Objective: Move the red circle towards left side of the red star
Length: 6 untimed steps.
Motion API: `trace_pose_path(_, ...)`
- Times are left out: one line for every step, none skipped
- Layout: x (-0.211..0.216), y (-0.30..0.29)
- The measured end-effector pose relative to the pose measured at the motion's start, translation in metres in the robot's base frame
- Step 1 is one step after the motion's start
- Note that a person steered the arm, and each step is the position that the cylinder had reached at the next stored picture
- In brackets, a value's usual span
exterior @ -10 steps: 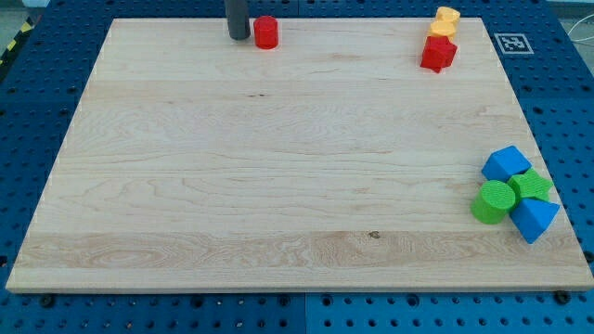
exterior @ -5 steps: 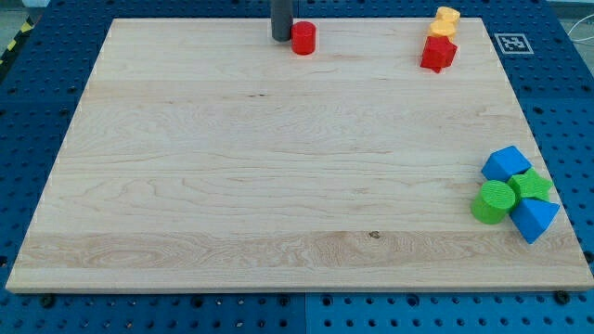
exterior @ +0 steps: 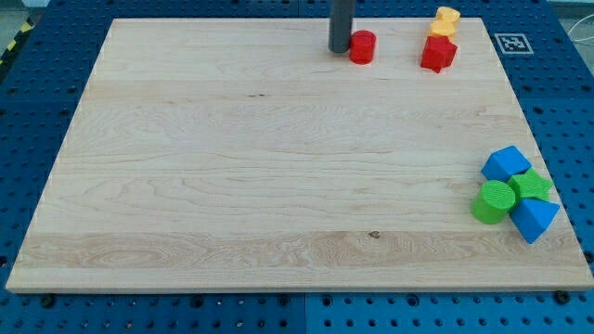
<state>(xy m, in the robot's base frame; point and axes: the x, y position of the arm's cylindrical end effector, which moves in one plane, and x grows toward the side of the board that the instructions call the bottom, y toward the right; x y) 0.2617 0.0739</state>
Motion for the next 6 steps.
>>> trace_pose_path(0.001, 0.033)
trace_pose_path(0.012, 0.052)
trace_pose_path(0.029, 0.062)
trace_pose_path(0.034, 0.076)
trace_pose_path(0.039, 0.076)
trace_pose_path(0.031, 0.089)
